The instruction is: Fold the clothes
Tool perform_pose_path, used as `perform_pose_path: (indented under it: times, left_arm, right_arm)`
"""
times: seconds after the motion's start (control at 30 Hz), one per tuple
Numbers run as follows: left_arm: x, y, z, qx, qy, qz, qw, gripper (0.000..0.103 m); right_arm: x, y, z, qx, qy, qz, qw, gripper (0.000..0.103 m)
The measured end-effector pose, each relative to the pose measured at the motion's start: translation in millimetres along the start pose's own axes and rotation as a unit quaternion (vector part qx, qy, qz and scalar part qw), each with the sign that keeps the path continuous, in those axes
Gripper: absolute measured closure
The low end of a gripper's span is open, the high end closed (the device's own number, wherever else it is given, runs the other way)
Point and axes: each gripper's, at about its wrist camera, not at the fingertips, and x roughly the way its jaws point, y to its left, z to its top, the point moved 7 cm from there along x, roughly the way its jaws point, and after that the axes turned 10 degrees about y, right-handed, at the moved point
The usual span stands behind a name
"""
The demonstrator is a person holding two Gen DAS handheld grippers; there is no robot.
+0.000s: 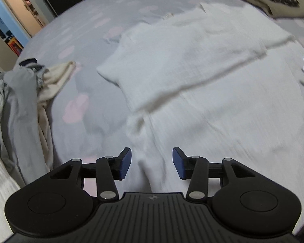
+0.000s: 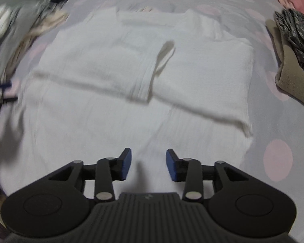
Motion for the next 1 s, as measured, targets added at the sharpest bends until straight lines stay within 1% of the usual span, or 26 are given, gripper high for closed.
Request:
perform_pose_path:
  times: [0.13,0.17,0.23,0.3,0.37,0.5,0.6,0.67,0.7,0.73,0.77,0.8,0.83,0.87,0.9,0.93,0.97,1.0]
  left_arm:
    - [1.8,-9.2,-27.0,0.009,0.031,-0.003,0.9995,0.058]
    - [2.2,-11.0,-34.5,0.005,0.040,-0.008,0.9992,0.057]
    - [3.8,-15.2,-49.8,-0.010,0.058,-0.028,0.9979,0.056]
    - [4.5,-20.8,-65.2,-0.021,0.076,-0.049,0.9957,0.055]
    - [3.4,-26.8,-78.2,-0.023,0.087,-0.061,0.9940,0.055]
    - [0.2,-39.5,-99.8,-0.017,0.108,-0.076,0.9911,0.055]
    - [-1.3,-49.1,-110.3,-0.022,0.120,-0.095,0.9880,0.055]
    - [-0.5,-52.9,-113.2,-0.028,0.121,-0.104,0.9868,0.059]
    - [0.7,-53.5,-113.8,-0.030,0.121,-0.104,0.9867,0.059]
    - [1.7,-54.1,-114.0,-0.030,0.122,-0.104,0.9867,0.062]
    - [1.9,-55.1,-113.9,-0.026,0.121,-0.105,0.9867,0.066]
    - [1.3,-56.9,-113.7,-0.021,0.119,-0.106,0.9871,0.069]
    - [0.0,-59.8,-113.4,-0.012,0.116,-0.105,0.9877,0.076]
    - [-1.5,-63.1,-113.1,-0.003,0.113,-0.104,0.9882,0.085]
    - [-3.5,-66.4,-112.7,0.005,0.108,-0.103,0.9888,0.089]
    - [-5.6,-69.8,-112.3,0.013,0.103,-0.102,0.9894,0.097]
    - [-7.4,-72.4,-112.0,0.019,0.098,-0.101,0.9898,0.099]
    - [-9.3,-73.4,-111.8,0.023,0.094,-0.099,0.9904,0.099]
  right_arm:
    - [10.3,18.8,-34.9,-0.086,0.017,-0.033,0.996,0.057]
    - [11.3,24.4,-43.8,-0.108,0.020,-0.034,0.993,0.054]
    - [12.9,34.6,-60.6,-0.138,0.023,-0.031,0.990,0.051]
    - [15.0,44.6,-75.9,-0.161,0.027,-0.027,0.986,0.045]
    - [17.6,52.9,-88.5,-0.174,0.034,-0.022,0.984,0.044]
    - [20.6,78.2,-106.9,-0.207,0.045,-0.008,0.977,0.043]
    - [23.8,102.1,-118.1,-0.245,0.056,0.003,0.968,0.042]
    - [31.8,116.0,-126.8,-0.280,0.068,-0.007,0.958,0.041]
    - [36.5,121.2,-130.6,-0.297,0.071,-0.017,0.952,0.040]
    - [41.1,125.5,-133.8,-0.313,0.072,-0.029,0.946,0.038]
    - [43.3,128.0,-135.4,-0.322,0.072,-0.036,0.943,0.039]
    - [43.2,128.8,-135.6,-0.324,0.070,-0.037,0.943,0.040]
    - [43.1,129.6,-135.9,-0.326,0.068,-0.039,0.942,0.040]
    - [42.9,130.3,-136.1,-0.327,0.065,-0.040,0.942,0.045]
    - [42.8,131.1,-136.3,-0.329,0.063,-0.042,0.941,0.049]
    - [42.7,131.9,-136.5,-0.331,0.061,-0.043,0.941,0.052]
    - [41.9,133.1,-137.2,-0.334,0.059,-0.045,0.940,0.058]
    - [40.1,134.7,-138.2,-0.339,0.055,-0.048,0.938,0.067]
